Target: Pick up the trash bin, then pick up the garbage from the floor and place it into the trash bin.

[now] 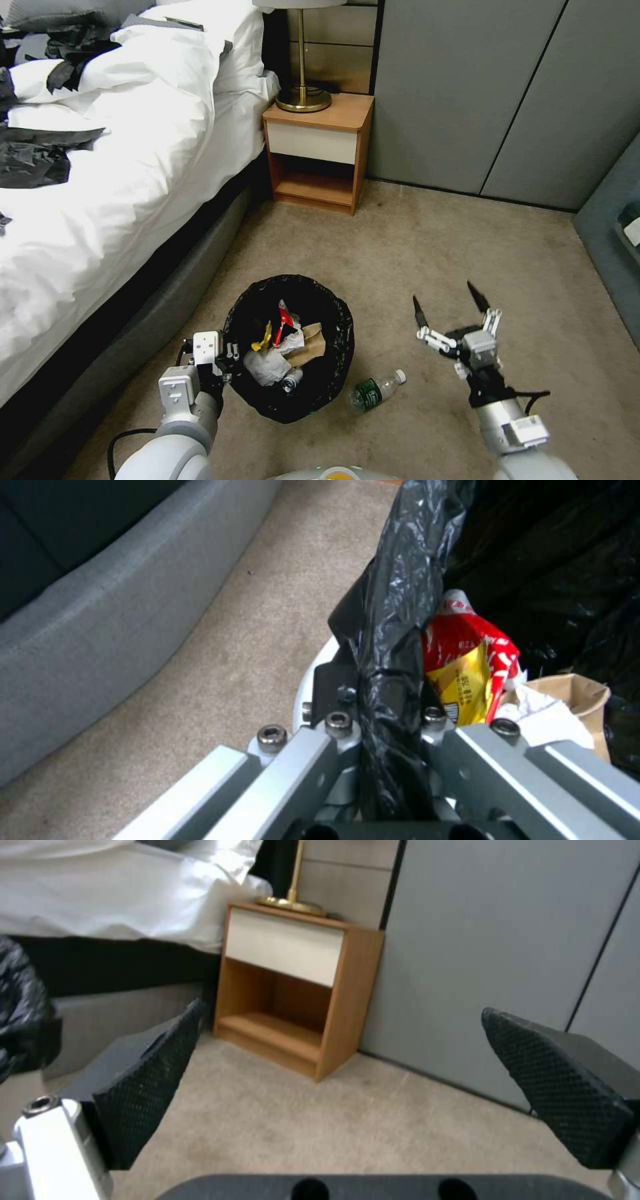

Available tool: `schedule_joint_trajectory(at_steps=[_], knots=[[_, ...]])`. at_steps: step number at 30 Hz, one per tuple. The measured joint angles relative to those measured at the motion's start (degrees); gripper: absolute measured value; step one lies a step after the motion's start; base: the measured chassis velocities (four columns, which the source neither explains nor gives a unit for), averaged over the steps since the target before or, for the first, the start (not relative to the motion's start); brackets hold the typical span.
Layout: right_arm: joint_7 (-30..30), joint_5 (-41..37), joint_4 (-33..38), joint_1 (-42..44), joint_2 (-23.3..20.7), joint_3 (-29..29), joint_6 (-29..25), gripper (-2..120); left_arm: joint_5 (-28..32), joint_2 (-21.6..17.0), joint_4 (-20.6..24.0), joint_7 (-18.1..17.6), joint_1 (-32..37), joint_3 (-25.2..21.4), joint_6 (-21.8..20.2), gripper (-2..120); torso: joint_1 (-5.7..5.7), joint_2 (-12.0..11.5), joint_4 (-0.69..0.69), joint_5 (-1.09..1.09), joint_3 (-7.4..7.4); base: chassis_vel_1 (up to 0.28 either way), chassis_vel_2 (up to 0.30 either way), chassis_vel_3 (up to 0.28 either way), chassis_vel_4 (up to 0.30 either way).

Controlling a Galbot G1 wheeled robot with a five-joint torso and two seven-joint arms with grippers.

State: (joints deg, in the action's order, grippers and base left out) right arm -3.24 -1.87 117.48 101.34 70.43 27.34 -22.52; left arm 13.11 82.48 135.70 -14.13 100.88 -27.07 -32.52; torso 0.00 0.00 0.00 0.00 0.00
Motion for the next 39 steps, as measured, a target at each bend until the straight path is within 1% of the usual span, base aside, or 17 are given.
schedule_joint_trajectory(at_steps=[8,10,11,12,13,14,17,18,20,21,23,27,29,31,34,36,39], knots=[[1.7,0.0,-1.2,-0.9,-0.8,0.0,-0.6,100,0.0,0.0,0.1,0.0,-0.1,0.1,-0.1,0,0.0,0.0,0.0,0.0,0.0,0.0,0.0,0.0,0.0],[4.4,0.0,-2.0,-2.0,-2.2,0.7,-0.9,100,0.0,0.0,0.2,-0.1,-0.1,0.1,-0.1,0,0.0,0.0,0.0,0.0,0.0,0.0,0.0,0.0,0.0],[7.3,0.0,-2.8,-2.9,-3.2,1.3,-1.6,100,0.0,0.0,0.2,-0.1,-0.1,0.0,-0.1,0,0.0,0.0,-0.01,0.01,0.0,0.0,0.0,0.0,0.0],[7.3,0.0,-2.8,-2.9,-3.2,1.3,-1.6,100,0.0,0.0,0.2,-0.1,-0.1,0.0,-0.1,0,0.0,0.0,-0.01,0.01,0.0,0.0,0.0,0.0,0.0],[12.7,0.5,-4.5,-4.7,-5.2,2.4,-3.3,100,0.0,-0.1,0.2,-0.1,-0.1,0.0,-0.1,0,0.0,0.0,-0.02,0.02,0.0,0.0,0.0,0.0,0.0],[12.7,0.5,-4.5,-4.7,-5.2,2.4,-3.3,100,0.0,-0.1,0.2,-0.1,-0.1,0.0,-0.1,0,0.0,0.0,-0.02,0.02,0.0,0.0,0.0,0.0,0.0],[27.7,3.2,-10.0,-11.4,-13.1,3.1,-7.5,100,0.0,0.2,0.2,-0.1,0.1,0.1,-0.1,0,0.0,0.0,0.03,0.02,0.0,0.0,0.0,0.0,0.0],[27.7,3.2,-10.0,-11.4,-13.1,3.1,-7.5,100,0.0,0.2,0.2,-0.1,0.1,0.1,-0.1,0,0.0,0.0,0.03,0.02,0.0,0.0,0.0,0.0,0.0],[33.4,5.4,-12.7,-14.3,-17.0,0.7,-7.8,100,-0.3,0.6,0.2,-0.1,0.1,0.2,-0.1,0,0.01,0.0,0.02,0.03,0.01,0.0,0.0,0.0,0.0],[33.4,5.4,-12.7,-14.3,-17.0,0.7,-7.8,100,-0.3,0.6,0.2,-0.1,0.1,0.2,-0.1,0,0.01,0.0,0.02,0.03,0.01,0.0,0.0,0.0,0.0],[38.0,9.6,-15.2,-16.7,-20.3,-2.9,-7.7,100,-0.7,1.0,0.1,-0.1,0.0,0.4,0.0,0,0.0,0.0,0.01,0.01,0.01,0.0,0.0,0.0,0.0],[40.3,12.9,-17.0,-17.9,-22.3,-6.2,-7.7,100,-1.0,1.3,-0.2,-0.1,-0.1,0.5,0.0,0,0.01,0.0,0.0,0.01,0.01,0.0,0.0,0.0,0.0],[42.6,15.7,-20.0,-20.0,-23.8,-9.9,-8.2,100,-1.3,1.7,-0.5,-0.1,-0.2,0.7,0.0,0,0.01,0.0,0.0,0.01,0.01,0.0,0.0,0.0,0.0],[42.9,16.0,-20.6,-20.3,-23.9,-10.3,-8.3,100,-1.3,1.7,-0.5,-0.1,-0.2,0.7,0.0,0,0.01,0.0,0.0,0.01,0.0,0.0,0.0,0.0,0.0],[44.8,18.1,-24.2,-22.3,-23.7,-12.3,-9.3,100,-1.6,1.9,-0.6,-0.1,-0.2,0.7,0.1,0,0.01,0.0,0.0,0.01,0.01,0.0,0.0,0.0,0.0],[45.4,19.7,-28.3,-24.0,-22.8,-13.7,-10.6,100,-1.8,2.0,-0.6,-0.1,-0.2,0.8,0.1,0,0.01,0.0,0.0,0.02,0.01,0.0,0.0,0.0,0.0],[45.7,19.9,-30.3,-25.2,-22.2,-14.4,-10.9,100,-1.9,2.0,-0.7,-0.1,-0.2,0.8,0.1,0,0.01,0.0,-0.01,0.01,0.0,0.0,0.0,0.0,0.0]])
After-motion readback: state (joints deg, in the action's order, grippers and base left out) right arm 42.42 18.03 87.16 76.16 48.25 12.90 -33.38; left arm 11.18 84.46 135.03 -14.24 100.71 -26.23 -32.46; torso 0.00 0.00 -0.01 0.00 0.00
